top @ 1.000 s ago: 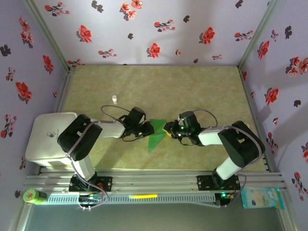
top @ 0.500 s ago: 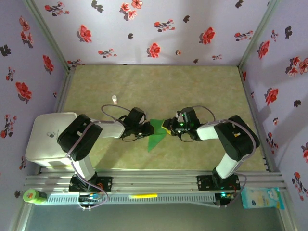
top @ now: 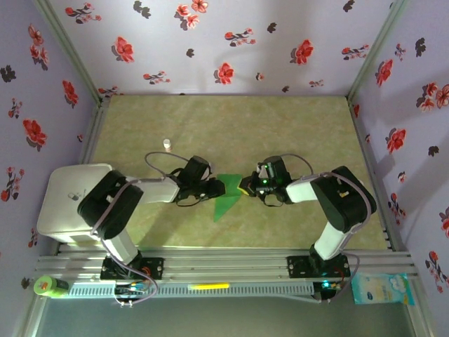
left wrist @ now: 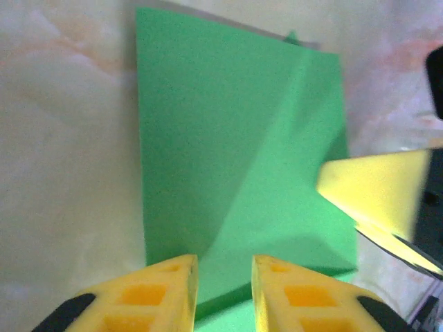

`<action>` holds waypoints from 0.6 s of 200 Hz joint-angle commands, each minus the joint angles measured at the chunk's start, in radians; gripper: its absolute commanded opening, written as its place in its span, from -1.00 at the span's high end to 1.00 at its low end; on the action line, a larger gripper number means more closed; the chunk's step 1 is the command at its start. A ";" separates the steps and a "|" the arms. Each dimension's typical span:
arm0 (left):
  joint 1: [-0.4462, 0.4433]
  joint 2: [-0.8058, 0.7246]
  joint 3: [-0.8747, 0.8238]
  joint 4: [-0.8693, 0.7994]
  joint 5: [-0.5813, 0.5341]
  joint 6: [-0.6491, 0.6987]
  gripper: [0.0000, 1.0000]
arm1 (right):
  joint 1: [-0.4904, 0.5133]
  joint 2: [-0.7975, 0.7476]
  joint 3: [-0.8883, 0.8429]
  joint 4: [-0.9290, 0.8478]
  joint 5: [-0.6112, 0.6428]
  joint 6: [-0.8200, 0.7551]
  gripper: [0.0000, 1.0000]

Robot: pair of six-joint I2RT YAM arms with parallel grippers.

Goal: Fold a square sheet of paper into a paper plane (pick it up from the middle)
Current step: Fold the wing for the fifth time at the center of the table.

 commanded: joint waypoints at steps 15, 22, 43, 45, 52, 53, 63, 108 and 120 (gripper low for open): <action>-0.012 -0.169 -0.001 -0.084 -0.065 0.105 0.25 | -0.005 -0.079 0.001 -0.071 0.073 0.022 0.99; -0.018 -0.190 -0.002 -0.099 -0.079 0.132 0.23 | -0.005 -0.090 -0.008 -0.068 0.094 0.043 1.00; -0.056 -0.239 -0.017 -0.120 -0.141 0.214 0.18 | -0.002 -0.133 -0.042 -0.035 0.136 0.116 1.00; -0.061 -0.242 -0.019 -0.121 -0.152 0.220 0.19 | -0.001 -0.137 -0.044 -0.031 0.140 0.123 1.00; -0.086 -0.253 -0.027 -0.121 -0.192 0.244 0.18 | 0.002 -0.146 -0.049 -0.028 0.149 0.143 1.00; -0.089 -0.256 -0.027 -0.121 -0.197 0.248 0.18 | 0.003 -0.147 -0.050 -0.029 0.152 0.146 1.00; -0.130 -0.263 -0.034 -0.117 -0.248 0.290 0.17 | 0.009 -0.160 -0.051 -0.049 0.170 0.164 1.00; -0.295 -0.181 0.037 -0.191 -0.447 0.457 0.10 | 0.035 -0.184 -0.054 -0.079 0.215 0.217 1.00; -0.322 -0.142 0.079 -0.242 -0.480 0.465 0.10 | 0.038 -0.182 -0.053 -0.079 0.216 0.224 1.00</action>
